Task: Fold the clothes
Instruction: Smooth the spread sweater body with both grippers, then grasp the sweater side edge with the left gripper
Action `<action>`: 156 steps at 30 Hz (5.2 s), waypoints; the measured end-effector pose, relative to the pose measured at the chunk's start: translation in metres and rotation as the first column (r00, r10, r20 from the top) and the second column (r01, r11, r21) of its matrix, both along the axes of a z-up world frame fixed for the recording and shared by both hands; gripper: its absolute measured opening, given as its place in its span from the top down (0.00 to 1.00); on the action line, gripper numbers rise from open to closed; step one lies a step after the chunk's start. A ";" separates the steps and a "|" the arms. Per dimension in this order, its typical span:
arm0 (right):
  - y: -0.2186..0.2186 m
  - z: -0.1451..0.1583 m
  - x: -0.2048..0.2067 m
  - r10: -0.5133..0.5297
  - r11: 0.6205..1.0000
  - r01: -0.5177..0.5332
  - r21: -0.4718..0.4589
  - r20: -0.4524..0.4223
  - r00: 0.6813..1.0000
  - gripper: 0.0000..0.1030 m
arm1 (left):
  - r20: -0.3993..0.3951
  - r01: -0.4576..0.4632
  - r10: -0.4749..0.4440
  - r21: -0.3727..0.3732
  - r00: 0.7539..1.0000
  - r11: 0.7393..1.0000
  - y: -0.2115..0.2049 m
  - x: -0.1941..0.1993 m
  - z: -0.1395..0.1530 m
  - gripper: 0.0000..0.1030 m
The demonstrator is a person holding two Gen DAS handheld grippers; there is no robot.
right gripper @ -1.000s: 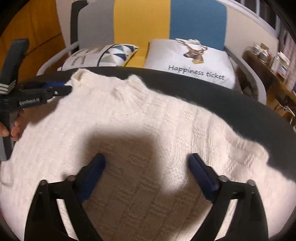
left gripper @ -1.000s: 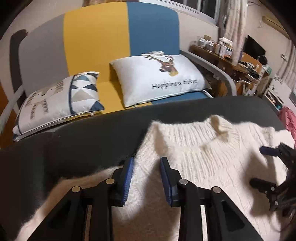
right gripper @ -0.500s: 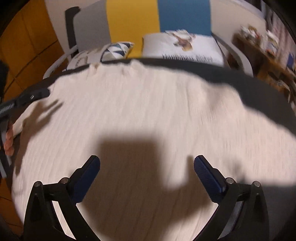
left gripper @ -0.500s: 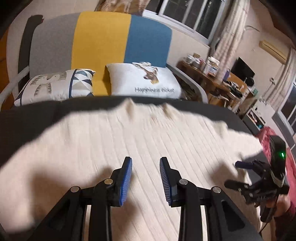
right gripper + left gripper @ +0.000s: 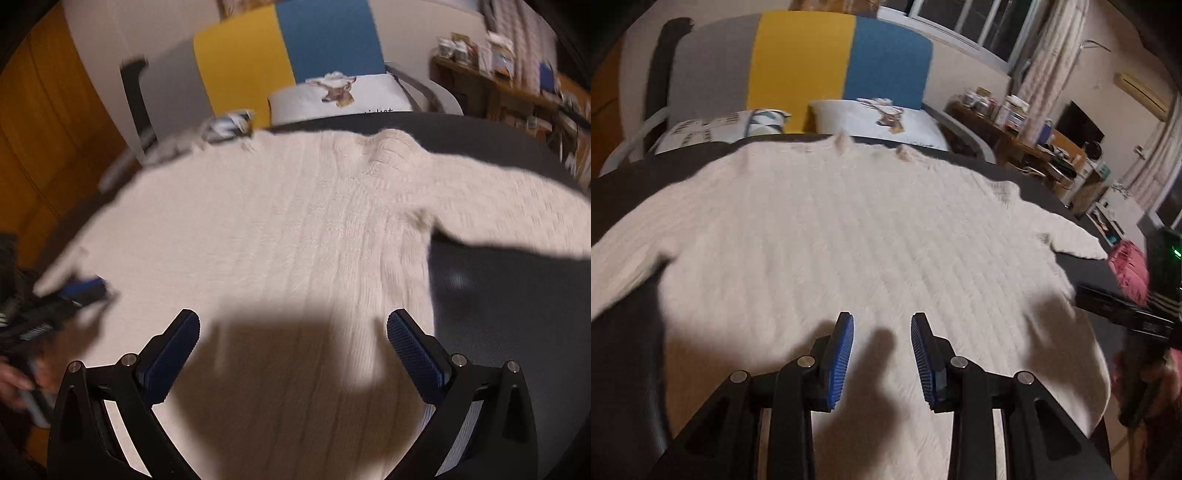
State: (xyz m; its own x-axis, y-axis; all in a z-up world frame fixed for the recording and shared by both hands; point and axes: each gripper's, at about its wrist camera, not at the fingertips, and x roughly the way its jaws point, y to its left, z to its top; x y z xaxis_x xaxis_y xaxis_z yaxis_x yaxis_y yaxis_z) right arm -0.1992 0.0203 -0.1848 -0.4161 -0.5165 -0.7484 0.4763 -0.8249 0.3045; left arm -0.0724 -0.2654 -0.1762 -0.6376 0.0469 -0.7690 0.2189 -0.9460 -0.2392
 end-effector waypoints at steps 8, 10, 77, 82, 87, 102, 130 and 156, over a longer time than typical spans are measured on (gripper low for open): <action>0.012 -0.024 0.054 0.027 0.998 -0.026 0.058 -0.001 1.000 0.00 | -0.004 -0.049 0.049 -0.073 0.999 0.996 0.000 0.039 -0.011 0.68; 0.002 -0.027 0.057 0.043 0.990 -0.040 0.132 -0.025 0.999 0.00 | -0.003 -0.068 0.068 -0.041 0.998 0.997 -0.005 0.050 -0.010 0.68; -0.001 -0.029 0.156 0.090 0.974 -0.064 0.216 -0.116 0.989 0.00 | -0.065 -0.026 0.028 0.027 0.998 0.999 -0.002 0.146 -0.014 0.66; -0.022 -0.011 0.159 0.140 0.967 -0.100 0.236 -0.163 0.977 0.00 | -0.066 -0.027 0.023 -0.070 0.998 0.997 0.005 0.155 -0.011 0.63; -0.067 -0.016 0.165 0.199 0.955 -0.145 0.259 -0.197 0.960 0.00 | -0.095 -0.033 0.021 -0.131 0.995 0.991 0.013 0.163 -0.023 0.63; -0.149 0.015 0.109 0.232 0.962 -0.186 0.201 -0.236 0.944 0.00 | -0.127 -0.017 0.018 0.009 0.992 1.000 -0.021 0.126 -0.015 0.61; -0.227 -0.006 0.096 0.333 0.901 -0.273 0.337 -0.137 0.933 0.00 | 0.049 -0.660 0.752 0.519 0.658 0.544 -0.445 0.282 -0.038 0.61; -0.436 -0.031 0.008 0.467 0.864 -0.427 0.265 -0.108 0.878 0.00 | -0.049 -0.565 0.565 0.025 0.823 0.825 -0.395 0.254 -0.008 0.89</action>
